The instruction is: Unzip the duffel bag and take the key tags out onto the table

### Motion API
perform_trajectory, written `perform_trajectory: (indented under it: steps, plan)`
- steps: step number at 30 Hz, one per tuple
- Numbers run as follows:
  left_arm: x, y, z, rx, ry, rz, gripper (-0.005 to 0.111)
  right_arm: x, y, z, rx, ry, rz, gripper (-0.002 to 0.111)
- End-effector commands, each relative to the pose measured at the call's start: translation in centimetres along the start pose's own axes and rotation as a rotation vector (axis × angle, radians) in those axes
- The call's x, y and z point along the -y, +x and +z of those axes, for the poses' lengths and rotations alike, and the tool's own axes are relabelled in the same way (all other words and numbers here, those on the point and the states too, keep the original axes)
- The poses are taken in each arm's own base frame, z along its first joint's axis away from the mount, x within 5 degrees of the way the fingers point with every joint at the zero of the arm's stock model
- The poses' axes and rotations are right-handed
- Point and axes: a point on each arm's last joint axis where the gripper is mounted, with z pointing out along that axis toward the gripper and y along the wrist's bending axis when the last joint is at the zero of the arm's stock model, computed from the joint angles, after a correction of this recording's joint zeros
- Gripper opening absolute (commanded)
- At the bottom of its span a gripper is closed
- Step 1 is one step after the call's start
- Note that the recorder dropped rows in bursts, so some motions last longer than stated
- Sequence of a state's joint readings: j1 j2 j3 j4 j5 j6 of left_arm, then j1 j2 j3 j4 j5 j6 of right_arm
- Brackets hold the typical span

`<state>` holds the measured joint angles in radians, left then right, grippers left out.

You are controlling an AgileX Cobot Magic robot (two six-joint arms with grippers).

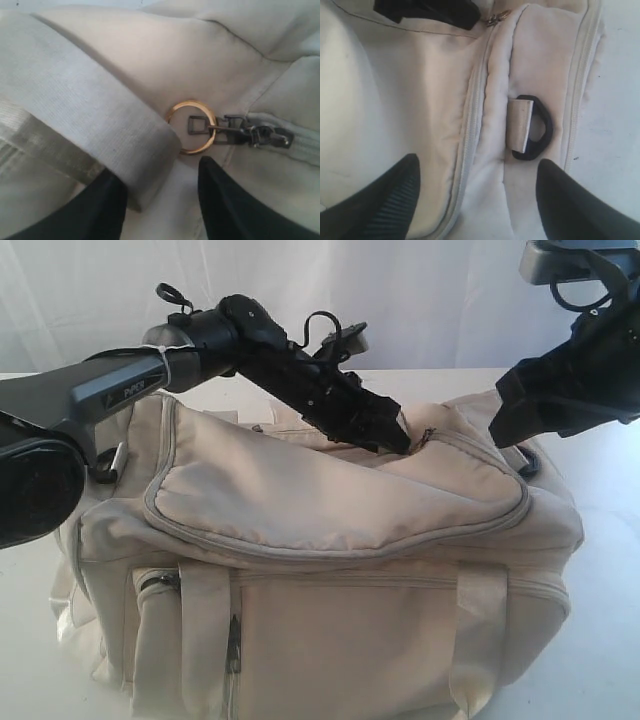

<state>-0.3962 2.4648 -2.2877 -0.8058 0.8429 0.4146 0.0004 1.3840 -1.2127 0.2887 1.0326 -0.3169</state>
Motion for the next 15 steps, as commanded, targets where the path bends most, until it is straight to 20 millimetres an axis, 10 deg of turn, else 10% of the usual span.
perform_trajectory:
  steps: [1,7,15]
  plan:
    - [0.5,-0.2,0.4,0.017,0.007,-0.001,0.039,0.0,-0.2,-0.5,0.025,0.011,-0.004,0.062]
    - [1.3,-0.9,-0.5,0.014,0.017,0.044,0.000,0.1,-0.4,-0.5,0.039,0.021,-0.008,0.062]
    - [3.7,-2.9,-3.3,0.042,0.029,0.148,0.000,-0.2,-1.9,-0.6,0.210,0.010,-0.260,0.062]
